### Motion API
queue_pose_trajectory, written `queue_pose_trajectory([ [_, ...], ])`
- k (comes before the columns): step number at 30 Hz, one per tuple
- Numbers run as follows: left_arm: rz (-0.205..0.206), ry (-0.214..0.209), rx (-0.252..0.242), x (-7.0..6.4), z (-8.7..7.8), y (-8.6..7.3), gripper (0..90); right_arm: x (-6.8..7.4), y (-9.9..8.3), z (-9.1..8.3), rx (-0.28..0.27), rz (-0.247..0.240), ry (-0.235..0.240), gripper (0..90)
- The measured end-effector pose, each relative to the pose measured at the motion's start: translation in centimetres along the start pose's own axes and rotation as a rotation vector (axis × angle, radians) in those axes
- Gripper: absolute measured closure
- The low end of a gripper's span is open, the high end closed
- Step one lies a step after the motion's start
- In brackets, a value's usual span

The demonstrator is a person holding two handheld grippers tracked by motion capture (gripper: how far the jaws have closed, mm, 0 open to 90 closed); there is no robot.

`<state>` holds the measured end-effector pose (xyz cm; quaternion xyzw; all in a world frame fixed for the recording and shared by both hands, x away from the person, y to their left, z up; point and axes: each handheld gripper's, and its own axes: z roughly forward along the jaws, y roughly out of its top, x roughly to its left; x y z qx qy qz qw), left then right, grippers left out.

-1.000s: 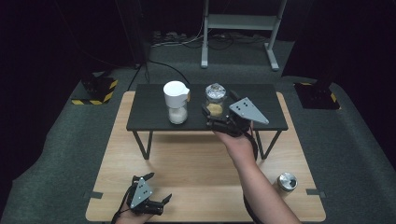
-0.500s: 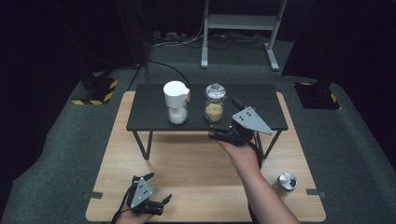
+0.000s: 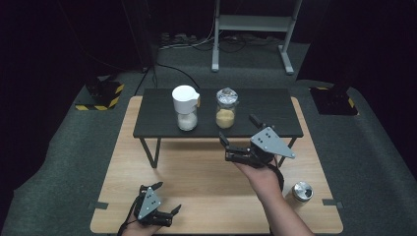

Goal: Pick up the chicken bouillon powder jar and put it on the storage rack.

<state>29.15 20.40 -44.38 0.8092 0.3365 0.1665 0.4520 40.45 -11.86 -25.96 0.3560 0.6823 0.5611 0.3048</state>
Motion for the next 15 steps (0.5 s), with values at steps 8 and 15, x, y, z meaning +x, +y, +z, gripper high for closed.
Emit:
queue_pose_trajectory([
  [8, 0.000, 0.001, -0.001, 0.0, 0.0, 0.0, 0.7, 0.3, -1.0, -1.4, 0.029, -0.030, 0.000, 0.0],
  [15, 0.001, -0.002, -0.001, 0.0, 0.0, 0.0, 0.7, 0.9, -1.8, -2.1, 0.049, -0.040, 0.010, 0.0],
])
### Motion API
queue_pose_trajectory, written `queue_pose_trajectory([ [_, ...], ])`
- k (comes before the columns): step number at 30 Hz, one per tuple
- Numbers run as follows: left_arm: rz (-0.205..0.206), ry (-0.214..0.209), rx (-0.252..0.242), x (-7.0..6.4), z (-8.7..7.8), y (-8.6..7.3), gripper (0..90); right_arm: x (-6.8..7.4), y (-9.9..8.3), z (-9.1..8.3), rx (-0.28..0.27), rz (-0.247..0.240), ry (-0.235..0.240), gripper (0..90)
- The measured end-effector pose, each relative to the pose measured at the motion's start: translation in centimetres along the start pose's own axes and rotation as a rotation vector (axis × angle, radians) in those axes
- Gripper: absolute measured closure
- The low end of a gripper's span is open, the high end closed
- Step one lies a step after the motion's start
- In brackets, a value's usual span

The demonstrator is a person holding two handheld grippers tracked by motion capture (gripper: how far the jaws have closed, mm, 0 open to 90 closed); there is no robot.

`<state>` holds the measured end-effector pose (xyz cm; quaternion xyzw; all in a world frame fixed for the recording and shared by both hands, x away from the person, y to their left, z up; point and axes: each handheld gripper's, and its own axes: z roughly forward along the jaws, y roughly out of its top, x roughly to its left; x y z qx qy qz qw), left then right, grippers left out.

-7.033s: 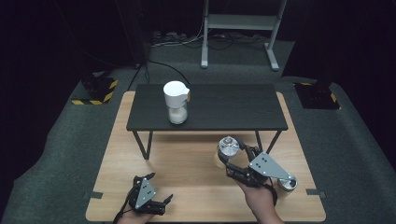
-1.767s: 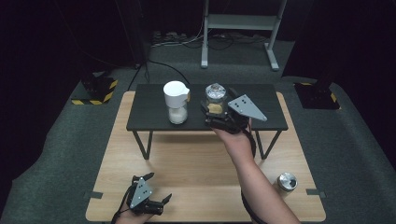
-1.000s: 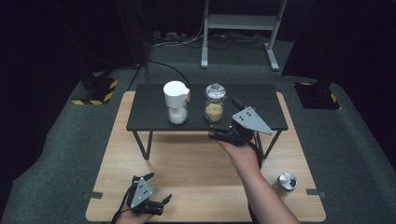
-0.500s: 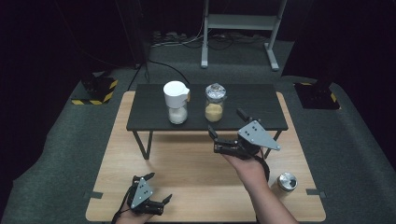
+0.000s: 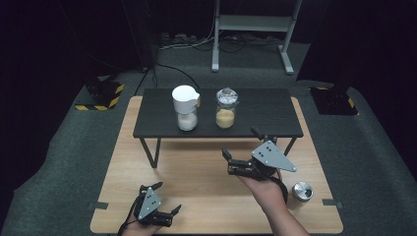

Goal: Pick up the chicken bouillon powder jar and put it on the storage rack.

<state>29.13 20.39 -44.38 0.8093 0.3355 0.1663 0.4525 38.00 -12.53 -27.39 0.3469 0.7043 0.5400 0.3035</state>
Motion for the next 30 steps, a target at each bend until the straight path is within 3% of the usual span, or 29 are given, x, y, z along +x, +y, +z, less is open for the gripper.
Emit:
queue_pose_trajectory([
  [11, 0.001, -0.001, -0.002, 0.0, 0.0, 0.0, 0.7, 0.9, -2.5, -1.1, 0.050, -0.013, 0.010, 0.0],
  [30, 0.011, -0.006, -0.001, -0.1, 0.0, 0.0, 0.7, 1.4, -10.1, -2.4, 0.195, -0.023, 0.016, 0.0],
])
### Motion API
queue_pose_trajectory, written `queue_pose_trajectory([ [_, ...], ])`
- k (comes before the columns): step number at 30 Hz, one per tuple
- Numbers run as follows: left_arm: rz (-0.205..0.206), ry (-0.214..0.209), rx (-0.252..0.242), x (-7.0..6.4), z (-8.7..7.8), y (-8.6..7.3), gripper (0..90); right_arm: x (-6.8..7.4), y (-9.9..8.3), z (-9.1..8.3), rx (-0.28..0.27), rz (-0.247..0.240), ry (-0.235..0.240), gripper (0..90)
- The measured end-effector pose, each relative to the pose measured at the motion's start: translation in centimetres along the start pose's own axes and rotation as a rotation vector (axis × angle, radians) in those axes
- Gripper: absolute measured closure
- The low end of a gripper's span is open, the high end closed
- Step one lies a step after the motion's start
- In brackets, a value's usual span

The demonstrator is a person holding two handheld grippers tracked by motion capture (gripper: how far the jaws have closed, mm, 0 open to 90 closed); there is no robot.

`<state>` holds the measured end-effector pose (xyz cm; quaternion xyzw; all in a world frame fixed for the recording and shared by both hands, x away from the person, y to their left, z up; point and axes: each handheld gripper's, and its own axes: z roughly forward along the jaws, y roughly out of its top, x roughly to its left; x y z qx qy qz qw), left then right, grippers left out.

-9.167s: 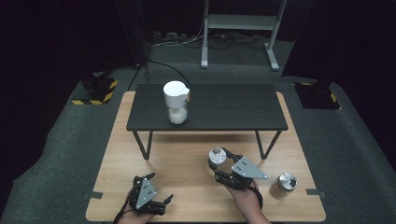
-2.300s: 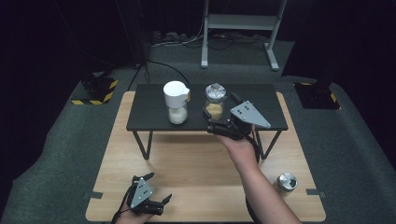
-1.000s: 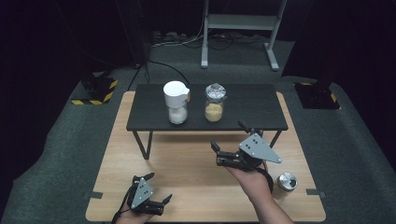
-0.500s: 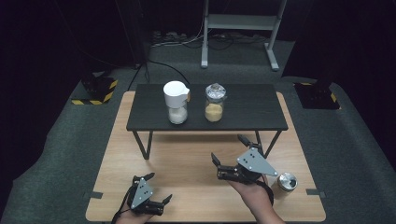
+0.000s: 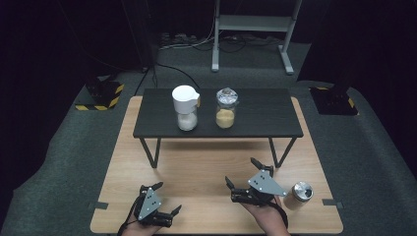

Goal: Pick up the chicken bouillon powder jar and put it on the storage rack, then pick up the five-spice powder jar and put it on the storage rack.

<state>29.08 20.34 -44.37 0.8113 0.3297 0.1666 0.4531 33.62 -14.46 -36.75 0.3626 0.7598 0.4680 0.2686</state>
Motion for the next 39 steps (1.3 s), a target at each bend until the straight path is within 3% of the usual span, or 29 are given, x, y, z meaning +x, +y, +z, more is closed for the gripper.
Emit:
queue_pose_trajectory([
  [10, 0.011, -0.014, 0.003, 0.0, 0.0, 0.0, 0.7, 0.2, -4.5, 0.3, 0.101, 0.011, -0.002, 0.0],
  [19, -0.002, -0.026, -0.011, 0.1, -0.1, -0.1, 0.7, 0.1, -7.2, 0.7, 0.219, -0.023, -0.007, 0.0],
  [27, 0.007, -0.017, -0.004, 0.0, 0.0, 0.0, 0.7, 0.1, -7.3, 0.5, 0.232, -0.051, -0.020, 0.0],
  [31, 0.022, -0.021, -0.009, -0.1, -0.1, 0.0, 0.7, 0.7, -7.3, 0.3, 0.220, -0.118, 0.011, 0.0],
  [35, 0.016, -0.020, -0.008, -0.1, -0.1, 0.0, 0.7, 0.6, -7.3, 0.3, 0.226, -0.118, 0.044, 0.0],
  [39, 0.007, -0.020, -0.011, 0.0, -0.1, -0.1, 0.7, 0.2, -7.3, 0.2, 0.215, -0.075, 0.035, 0.0],
])
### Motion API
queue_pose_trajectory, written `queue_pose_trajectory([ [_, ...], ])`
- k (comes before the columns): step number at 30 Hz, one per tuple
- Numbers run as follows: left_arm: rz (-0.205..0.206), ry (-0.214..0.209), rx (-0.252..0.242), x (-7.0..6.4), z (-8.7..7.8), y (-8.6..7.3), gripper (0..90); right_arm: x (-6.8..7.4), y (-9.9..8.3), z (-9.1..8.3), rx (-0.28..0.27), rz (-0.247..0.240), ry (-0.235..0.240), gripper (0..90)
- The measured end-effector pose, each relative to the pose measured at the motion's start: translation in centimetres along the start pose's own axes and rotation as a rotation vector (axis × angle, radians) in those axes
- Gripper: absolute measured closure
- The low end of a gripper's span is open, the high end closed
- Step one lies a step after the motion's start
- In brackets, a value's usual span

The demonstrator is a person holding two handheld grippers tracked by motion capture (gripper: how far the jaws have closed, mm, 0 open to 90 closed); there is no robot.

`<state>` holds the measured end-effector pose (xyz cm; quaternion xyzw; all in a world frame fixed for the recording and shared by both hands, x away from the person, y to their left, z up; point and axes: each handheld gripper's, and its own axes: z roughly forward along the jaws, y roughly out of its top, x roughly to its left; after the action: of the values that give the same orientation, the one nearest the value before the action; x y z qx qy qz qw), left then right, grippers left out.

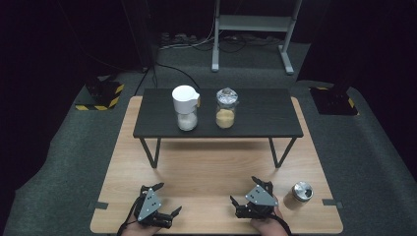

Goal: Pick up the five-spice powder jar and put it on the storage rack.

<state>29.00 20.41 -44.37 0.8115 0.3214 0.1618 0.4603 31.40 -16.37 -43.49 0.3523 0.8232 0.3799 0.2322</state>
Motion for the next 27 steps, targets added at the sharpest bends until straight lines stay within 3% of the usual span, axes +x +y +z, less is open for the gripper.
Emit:
queue_pose_trajectory([
  [2, 0.007, 0.005, -0.005, -0.1, -0.1, 0.0, 0.7, -0.1, 0.0, -0.1, -0.004, 0.012, -0.007, 0.0],
  [6, 0.029, -0.004, -0.015, -0.2, -0.2, -0.1, 0.7, 0.1, 0.0, -0.1, -0.002, -0.010, 0.000, 0.0],
  [12, 0.005, 0.003, -0.037, -0.1, -0.4, -0.2, 0.5, 0.0, -0.1, -0.4, -0.023, -0.003, 0.000, 0.0],
  [18, 0.022, 0.001, -0.021, -0.2, -0.2, -0.1, 0.5, 0.0, 0.1, -1.1, -0.063, -0.009, 0.010, 0.0],
  [27, 0.025, 0.006, -0.019, -0.3, -0.2, -0.1, 0.5, -0.1, 0.9, -2.1, -0.118, 0.032, 0.032, 0.0],
])
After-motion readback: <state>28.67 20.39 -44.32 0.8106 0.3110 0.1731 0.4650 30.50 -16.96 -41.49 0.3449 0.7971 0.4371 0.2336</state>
